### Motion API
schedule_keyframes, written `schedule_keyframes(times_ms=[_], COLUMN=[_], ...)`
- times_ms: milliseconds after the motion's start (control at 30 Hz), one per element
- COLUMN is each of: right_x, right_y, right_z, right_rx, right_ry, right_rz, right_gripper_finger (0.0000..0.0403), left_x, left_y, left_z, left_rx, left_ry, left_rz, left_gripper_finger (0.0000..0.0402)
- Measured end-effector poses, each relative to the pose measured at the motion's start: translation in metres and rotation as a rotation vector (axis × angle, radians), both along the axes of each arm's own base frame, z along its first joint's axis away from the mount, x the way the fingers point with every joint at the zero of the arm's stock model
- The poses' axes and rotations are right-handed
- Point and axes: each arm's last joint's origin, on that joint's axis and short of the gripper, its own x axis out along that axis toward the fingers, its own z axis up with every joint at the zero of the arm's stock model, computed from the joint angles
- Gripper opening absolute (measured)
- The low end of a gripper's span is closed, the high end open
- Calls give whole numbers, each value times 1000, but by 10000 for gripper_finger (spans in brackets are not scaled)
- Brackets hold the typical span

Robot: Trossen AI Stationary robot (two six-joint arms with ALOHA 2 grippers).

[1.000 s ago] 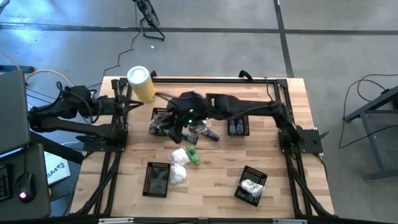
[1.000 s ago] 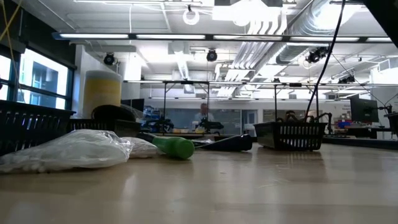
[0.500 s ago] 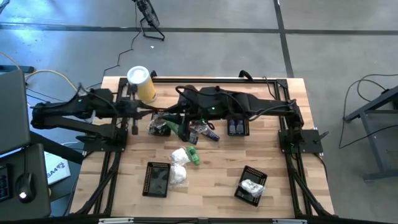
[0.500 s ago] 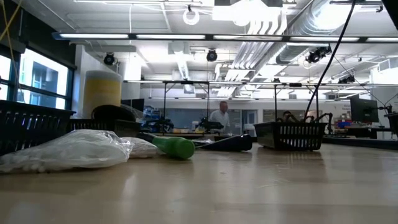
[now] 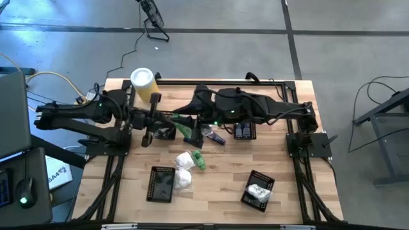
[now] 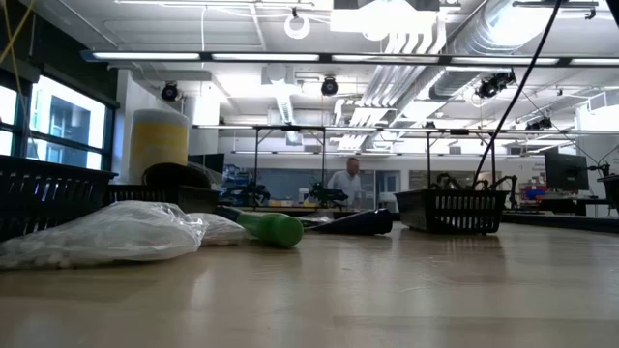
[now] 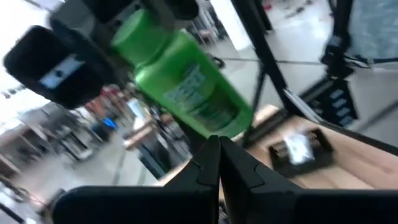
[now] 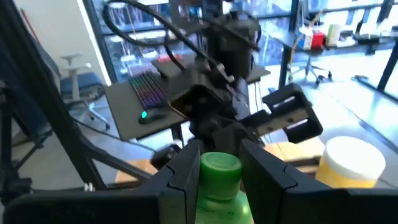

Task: Pick & Place Travel size toiletries
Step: Put the green shampoo into the bottom left black basket

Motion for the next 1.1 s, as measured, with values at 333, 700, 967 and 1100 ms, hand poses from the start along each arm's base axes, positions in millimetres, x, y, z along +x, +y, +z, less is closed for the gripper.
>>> schedule_keyframes(times_ms=[333,700,967,1100], right_x=[-24,-25,-25,-25], right_y=[10,16,18,17], right_z=[27,28,31,31], right_rx=[-51,-40,-35,-41], right_ry=[-112,-125,-156,-153], right_rz=[75,189,260,261], right_gripper_finger=[91,91,91,91], left_x=[12,47,61,69], left_y=[0,-6,-8,-7], left_z=[3,-2,1,-4], left_rx=[50,-47,-179,-230], left_ry=[-69,-129,-196,-170], left_rz=[4,-219,-340,-283], left_gripper_finger=[6,199,318,329])
